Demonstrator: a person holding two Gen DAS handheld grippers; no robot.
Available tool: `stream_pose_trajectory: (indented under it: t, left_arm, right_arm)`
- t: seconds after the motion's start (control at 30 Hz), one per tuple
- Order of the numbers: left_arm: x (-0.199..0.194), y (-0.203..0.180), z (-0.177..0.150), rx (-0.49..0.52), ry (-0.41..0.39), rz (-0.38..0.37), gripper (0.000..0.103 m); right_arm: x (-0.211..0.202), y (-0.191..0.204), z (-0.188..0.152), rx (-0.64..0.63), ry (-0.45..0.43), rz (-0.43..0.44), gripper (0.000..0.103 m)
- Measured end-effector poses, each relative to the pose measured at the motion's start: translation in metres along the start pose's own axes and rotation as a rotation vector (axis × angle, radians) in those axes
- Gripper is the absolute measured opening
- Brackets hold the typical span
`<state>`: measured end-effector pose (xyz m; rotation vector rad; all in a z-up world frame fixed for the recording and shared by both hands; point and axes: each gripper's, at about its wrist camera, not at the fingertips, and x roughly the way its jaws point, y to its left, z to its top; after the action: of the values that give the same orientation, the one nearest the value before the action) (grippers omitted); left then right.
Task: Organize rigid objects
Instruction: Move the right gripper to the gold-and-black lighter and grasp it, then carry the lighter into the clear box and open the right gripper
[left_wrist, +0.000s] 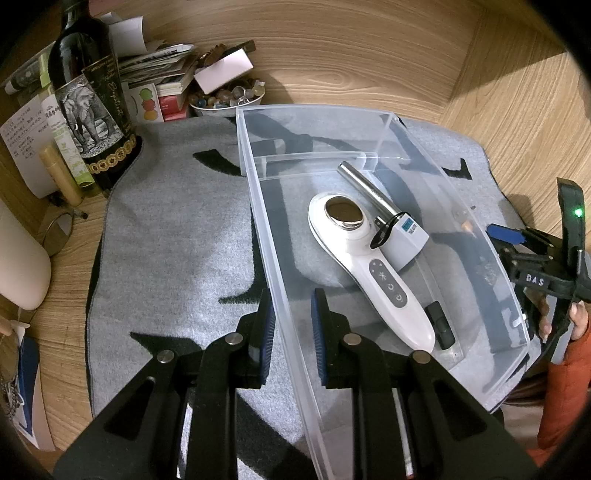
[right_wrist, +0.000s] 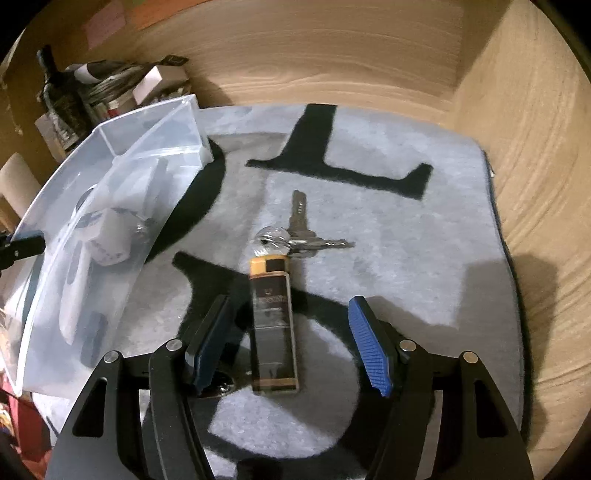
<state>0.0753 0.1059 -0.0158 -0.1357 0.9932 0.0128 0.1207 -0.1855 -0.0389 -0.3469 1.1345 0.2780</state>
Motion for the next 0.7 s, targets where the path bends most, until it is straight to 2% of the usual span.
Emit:
stream_pose_trajectory:
  t: [0.03, 0.1, 0.2, 0.43, 0.7]
  left_arm:
    - [0.0, 0.0, 0.0, 0.0, 0.0, 0.0, 0.018]
    - [0.0, 0.001, 0.0, 0.002, -0.001, 0.0, 0.018]
    - [0.0, 0.002, 0.0, 0.001, -0.001, -0.002, 0.018]
    - [0.0, 0.001, 0.0, 0.001, -0.001, 0.0, 0.018]
    - [0.0, 0.002, 0.0, -0.001, 0.0, -0.001, 0.018]
  right_arm:
    - [0.001, 0.0, 0.002, 0.003, 0.0, 0.009, 0.056]
    - [0.003, -0.003, 0.005, 0.013, 0.009, 0.011, 0.035]
    - [0.006, -0.004, 0.006, 0.006, 0.012, -0.01, 0.023]
    - [-0.003, -0.004, 0.006, 0.017, -0.026, -0.044, 0.022]
    - [-0.046, 0.007, 0.02, 0.018, -0.157, -0.022, 0.018]
